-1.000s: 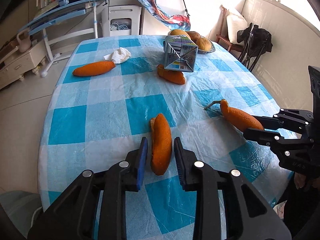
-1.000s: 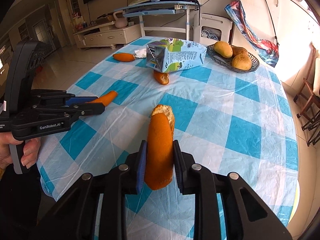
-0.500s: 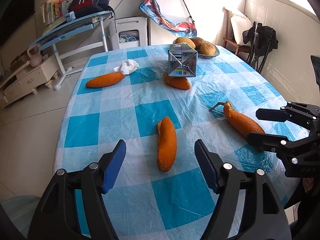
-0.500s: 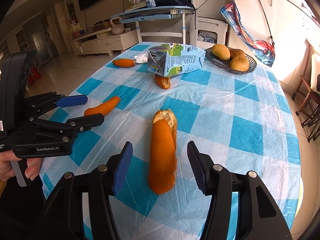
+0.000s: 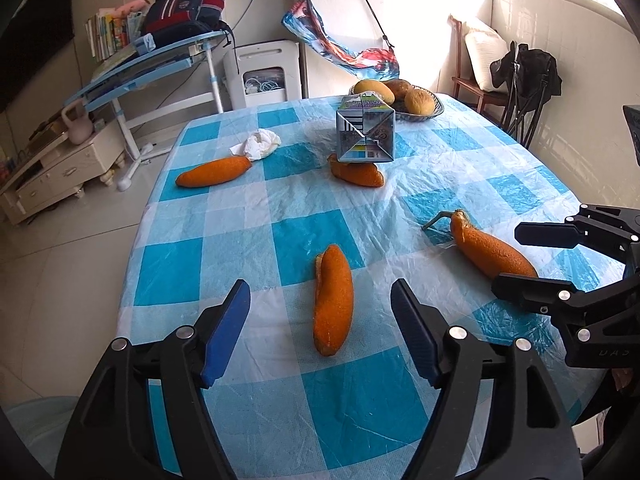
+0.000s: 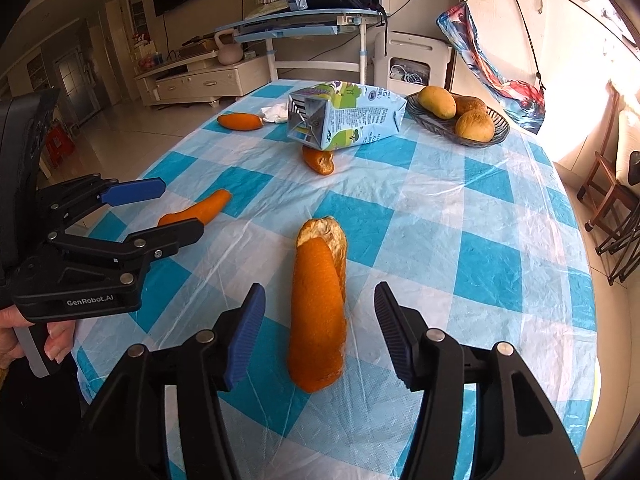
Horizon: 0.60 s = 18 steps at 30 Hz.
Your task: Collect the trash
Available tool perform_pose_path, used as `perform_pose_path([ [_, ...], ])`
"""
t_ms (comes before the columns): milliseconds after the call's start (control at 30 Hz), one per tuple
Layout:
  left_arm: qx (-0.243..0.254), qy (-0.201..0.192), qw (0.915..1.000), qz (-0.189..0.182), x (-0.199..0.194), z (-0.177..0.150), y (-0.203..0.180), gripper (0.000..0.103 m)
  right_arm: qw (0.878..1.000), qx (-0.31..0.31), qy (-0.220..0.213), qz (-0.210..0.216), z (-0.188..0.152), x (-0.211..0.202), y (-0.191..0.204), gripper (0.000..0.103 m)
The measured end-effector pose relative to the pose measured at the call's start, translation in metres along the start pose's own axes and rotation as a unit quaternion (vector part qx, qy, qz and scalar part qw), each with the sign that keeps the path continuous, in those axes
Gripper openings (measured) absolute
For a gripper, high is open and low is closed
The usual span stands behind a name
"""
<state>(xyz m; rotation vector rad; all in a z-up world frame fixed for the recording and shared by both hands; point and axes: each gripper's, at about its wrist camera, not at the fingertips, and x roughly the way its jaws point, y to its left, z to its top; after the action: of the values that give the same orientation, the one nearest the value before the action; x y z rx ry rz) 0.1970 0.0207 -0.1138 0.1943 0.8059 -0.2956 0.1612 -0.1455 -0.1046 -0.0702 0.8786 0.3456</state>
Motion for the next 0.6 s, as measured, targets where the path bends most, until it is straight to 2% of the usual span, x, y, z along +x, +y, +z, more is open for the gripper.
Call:
perform_pose_path([
  [100,0.005,0.002,1.0000,0.003,0.001,0.000,-0.003,0.070,1.000,0.000,0.002,0.002,0.001,0.000,0.001,0.055],
  [300,0.005,0.020,0.9998,-0.003,0.008,0.001,-0.004,0.067,1.000,0.006,0.011,0.007,0.001,0.002,0.000,0.043],
  [367,0.009,0.029,0.9995,-0.009,0.012,0.001,-0.007,0.060,1.000,0.003,0.013,0.009,0.001,0.003,0.001,0.040],
  [433,0.020,0.037,0.9991,-0.009,0.015,0.000,-0.011,0.047,1.000,0.000,0.016,0.010,0.001,0.004,0.003,0.036],
  [567,0.023,0.036,0.9989,-0.020,0.016,-0.001,-0.015,0.033,1.000,-0.003,0.020,0.012,0.001,0.005,0.004,0.027],
  [600,0.021,0.036,0.9988,-0.027,0.016,0.000,-0.015,0.022,1.000,-0.003,0.020,0.014,0.001,0.004,0.004,0.026],
])
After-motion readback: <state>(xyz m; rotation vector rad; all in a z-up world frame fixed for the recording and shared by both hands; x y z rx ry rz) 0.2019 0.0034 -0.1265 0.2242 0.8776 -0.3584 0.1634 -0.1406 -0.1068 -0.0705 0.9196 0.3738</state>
